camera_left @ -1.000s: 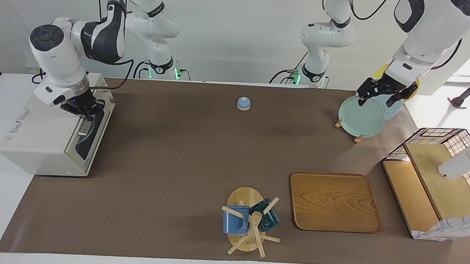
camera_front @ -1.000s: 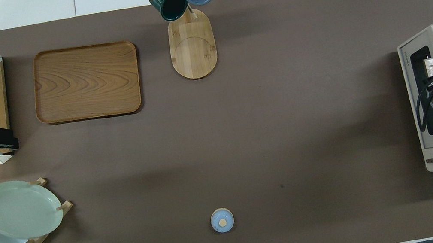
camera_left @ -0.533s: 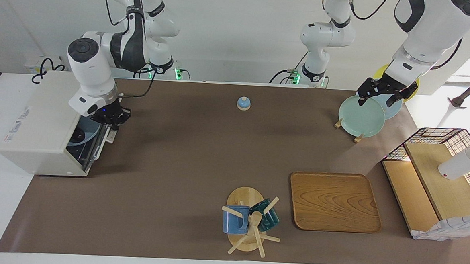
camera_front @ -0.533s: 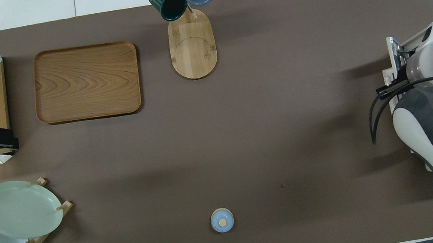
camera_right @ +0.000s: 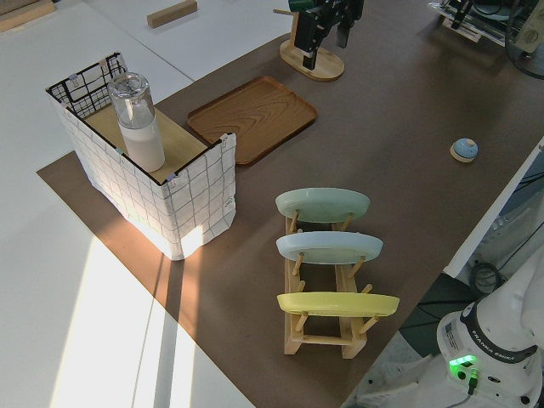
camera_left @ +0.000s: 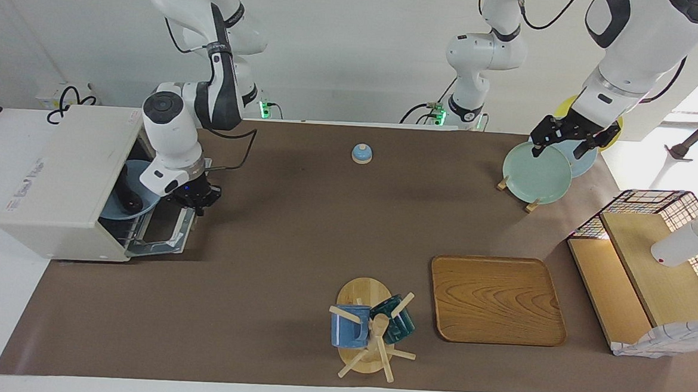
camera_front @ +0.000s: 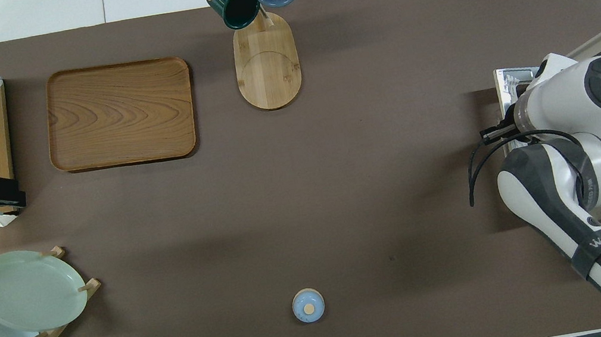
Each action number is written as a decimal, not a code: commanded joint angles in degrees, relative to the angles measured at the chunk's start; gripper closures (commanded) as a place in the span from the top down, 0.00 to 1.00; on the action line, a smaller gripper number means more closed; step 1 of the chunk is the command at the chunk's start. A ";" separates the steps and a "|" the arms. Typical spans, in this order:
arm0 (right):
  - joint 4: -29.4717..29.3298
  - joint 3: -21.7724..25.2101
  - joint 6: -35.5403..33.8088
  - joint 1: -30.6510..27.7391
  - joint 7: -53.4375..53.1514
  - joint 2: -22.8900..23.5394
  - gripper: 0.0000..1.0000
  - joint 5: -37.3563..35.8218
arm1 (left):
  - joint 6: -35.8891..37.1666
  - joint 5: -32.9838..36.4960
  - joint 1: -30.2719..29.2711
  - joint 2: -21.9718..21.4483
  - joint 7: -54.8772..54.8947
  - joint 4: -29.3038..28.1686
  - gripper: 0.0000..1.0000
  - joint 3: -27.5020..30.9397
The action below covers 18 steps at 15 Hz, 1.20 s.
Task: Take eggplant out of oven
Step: 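Pull the oven door down and open with the right gripper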
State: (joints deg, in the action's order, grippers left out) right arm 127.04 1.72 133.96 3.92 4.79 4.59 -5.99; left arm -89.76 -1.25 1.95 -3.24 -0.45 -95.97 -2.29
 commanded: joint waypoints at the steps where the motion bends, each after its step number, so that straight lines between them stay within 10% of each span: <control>1: 1.99 0.39 2.36 -0.58 -1.09 -0.29 0.00 -0.34 | 1.07 -0.16 -0.72 -0.10 -0.43 0.60 1.00 -0.61; 11: -2.29 0.22 -1.55 3.46 -6.90 1.73 0.00 1.85 | 1.07 -0.16 -0.72 -0.19 -0.43 0.60 1.00 -0.61; 14: -7.94 0.22 -12.03 2.94 -6.37 0.78 0.52 2.21 | 1.07 -0.16 -0.72 -0.19 -0.43 0.60 1.00 -0.61; 18: -7.60 0.92 -21.18 -0.38 -4.45 -3.62 0.60 2.04 | 1.07 -0.16 -0.72 -0.10 -0.43 0.60 1.00 -0.61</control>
State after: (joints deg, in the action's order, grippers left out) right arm 118.51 2.62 115.55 6.46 -1.50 3.18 -4.79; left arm -89.76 -1.25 1.95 -3.24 -0.45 -95.97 -2.29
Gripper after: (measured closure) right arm 0.419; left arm 0.000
